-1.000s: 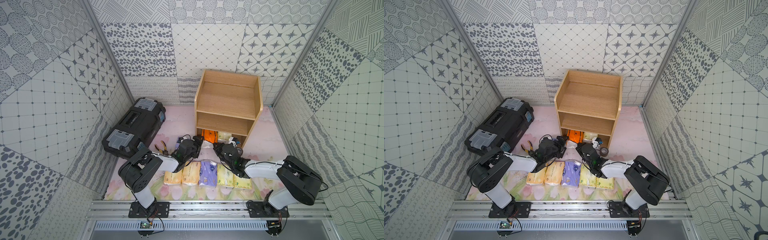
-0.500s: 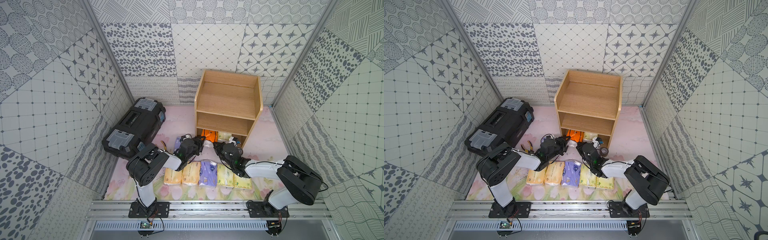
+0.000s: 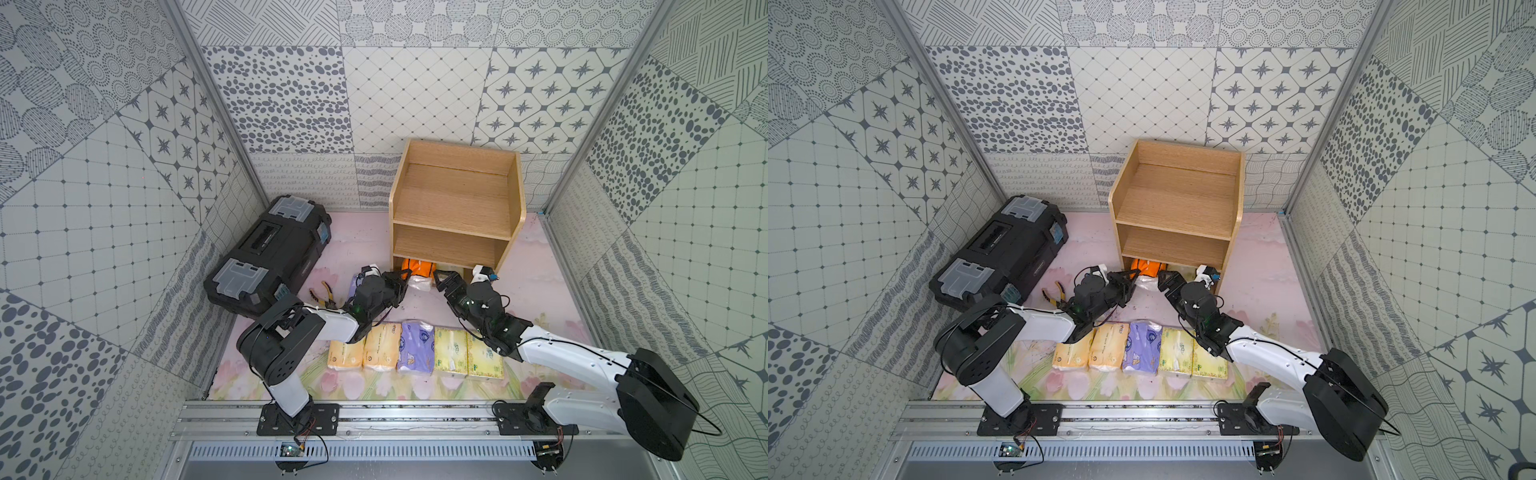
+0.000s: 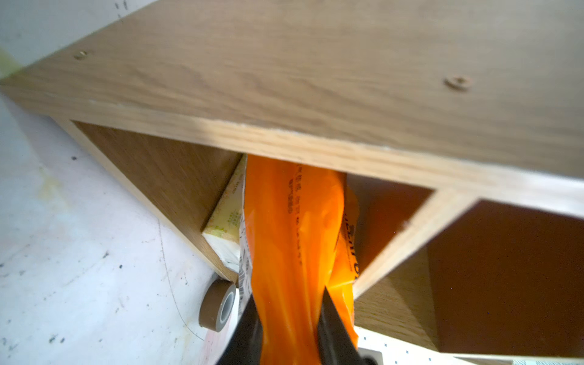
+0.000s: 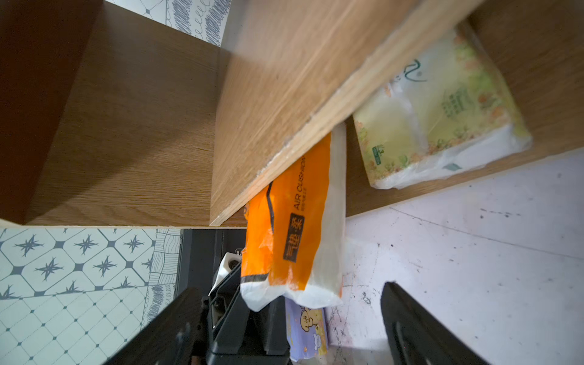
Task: Remove the tissue boxes from the shelf
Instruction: Pick up a box of tissues from the shelf.
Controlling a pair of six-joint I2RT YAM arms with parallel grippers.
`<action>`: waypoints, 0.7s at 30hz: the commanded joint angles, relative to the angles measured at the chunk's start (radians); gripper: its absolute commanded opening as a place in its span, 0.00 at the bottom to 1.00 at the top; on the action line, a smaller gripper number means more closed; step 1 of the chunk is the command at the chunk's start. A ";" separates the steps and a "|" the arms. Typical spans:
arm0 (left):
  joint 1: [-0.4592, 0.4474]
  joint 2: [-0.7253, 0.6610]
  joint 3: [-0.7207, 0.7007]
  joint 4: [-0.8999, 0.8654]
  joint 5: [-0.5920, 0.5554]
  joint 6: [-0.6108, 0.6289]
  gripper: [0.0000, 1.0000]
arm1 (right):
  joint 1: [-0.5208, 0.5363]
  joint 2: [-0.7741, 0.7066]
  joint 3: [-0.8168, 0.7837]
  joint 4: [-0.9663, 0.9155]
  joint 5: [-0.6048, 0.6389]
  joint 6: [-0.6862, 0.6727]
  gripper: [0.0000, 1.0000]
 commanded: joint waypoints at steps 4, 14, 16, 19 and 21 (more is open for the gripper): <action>-0.065 -0.163 -0.091 -0.016 -0.018 0.076 0.15 | -0.040 -0.022 -0.035 -0.006 -0.181 -0.070 0.97; -0.167 -0.444 -0.219 -0.170 -0.127 0.101 0.11 | -0.042 0.061 -0.066 0.247 -0.315 -0.009 0.94; -0.185 -0.491 -0.243 -0.187 -0.147 0.094 0.10 | -0.040 0.076 -0.076 0.292 -0.324 0.018 0.92; -0.211 -0.547 -0.272 -0.206 -0.179 0.090 0.10 | -0.036 0.106 -0.077 0.340 -0.346 0.054 0.92; -0.223 -0.578 -0.291 -0.210 -0.199 0.085 0.09 | -0.025 0.127 -0.074 0.368 -0.347 0.077 0.92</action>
